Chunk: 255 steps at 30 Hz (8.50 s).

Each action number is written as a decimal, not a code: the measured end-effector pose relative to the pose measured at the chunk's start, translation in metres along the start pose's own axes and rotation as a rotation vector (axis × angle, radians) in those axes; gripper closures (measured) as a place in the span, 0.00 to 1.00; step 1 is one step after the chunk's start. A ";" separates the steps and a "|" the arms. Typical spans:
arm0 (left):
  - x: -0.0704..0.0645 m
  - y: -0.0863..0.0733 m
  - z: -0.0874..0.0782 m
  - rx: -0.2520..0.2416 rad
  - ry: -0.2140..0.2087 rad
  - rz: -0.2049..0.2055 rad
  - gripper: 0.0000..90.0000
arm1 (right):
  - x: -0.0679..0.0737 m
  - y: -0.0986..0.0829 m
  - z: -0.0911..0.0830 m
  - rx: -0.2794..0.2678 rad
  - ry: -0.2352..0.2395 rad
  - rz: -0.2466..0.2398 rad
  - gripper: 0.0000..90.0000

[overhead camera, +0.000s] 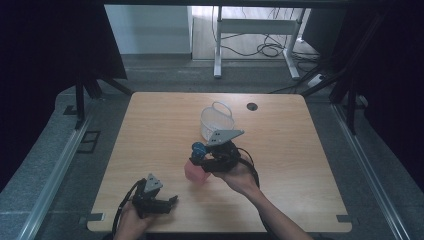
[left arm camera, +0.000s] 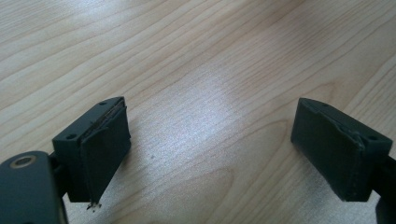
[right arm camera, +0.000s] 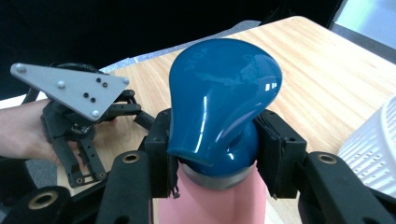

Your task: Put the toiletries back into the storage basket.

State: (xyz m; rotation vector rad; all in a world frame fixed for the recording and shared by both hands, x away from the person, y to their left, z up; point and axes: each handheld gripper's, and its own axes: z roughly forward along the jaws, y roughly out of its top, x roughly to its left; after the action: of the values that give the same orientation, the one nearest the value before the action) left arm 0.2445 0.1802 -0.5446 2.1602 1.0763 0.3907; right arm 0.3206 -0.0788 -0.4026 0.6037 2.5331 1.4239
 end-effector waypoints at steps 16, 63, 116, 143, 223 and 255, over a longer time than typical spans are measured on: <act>0.000 0.000 0.000 0.001 0.000 0.001 0.13 | -0.030 0.018 -0.016 -0.016 -0.041 0.041 0.59; 0.000 0.000 0.000 -0.001 0.000 -0.001 0.13 | -0.100 0.065 -0.028 -0.042 -0.203 0.095 0.59; 0.000 0.000 0.000 0.006 0.000 0.005 0.13 | -0.159 0.049 0.014 0.005 -0.286 0.131 0.59; 0.000 0.000 0.000 0.006 -0.001 0.005 0.13 | -0.160 0.020 0.037 0.031 -0.273 0.145 0.59; 0.000 0.000 -0.001 0.007 0.000 0.005 0.13 | -0.160 -0.008 0.041 0.021 -0.267 0.159 0.24; 0.000 0.000 0.000 0.006 0.000 0.005 0.13 | -0.140 -0.009 0.020 0.040 -0.234 0.136 0.18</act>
State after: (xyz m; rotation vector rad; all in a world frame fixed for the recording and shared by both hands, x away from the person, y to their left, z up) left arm 0.2444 0.1807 -0.5443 2.1684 1.0727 0.3903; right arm 0.4518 -0.1273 -0.4272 0.9085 2.3809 1.2621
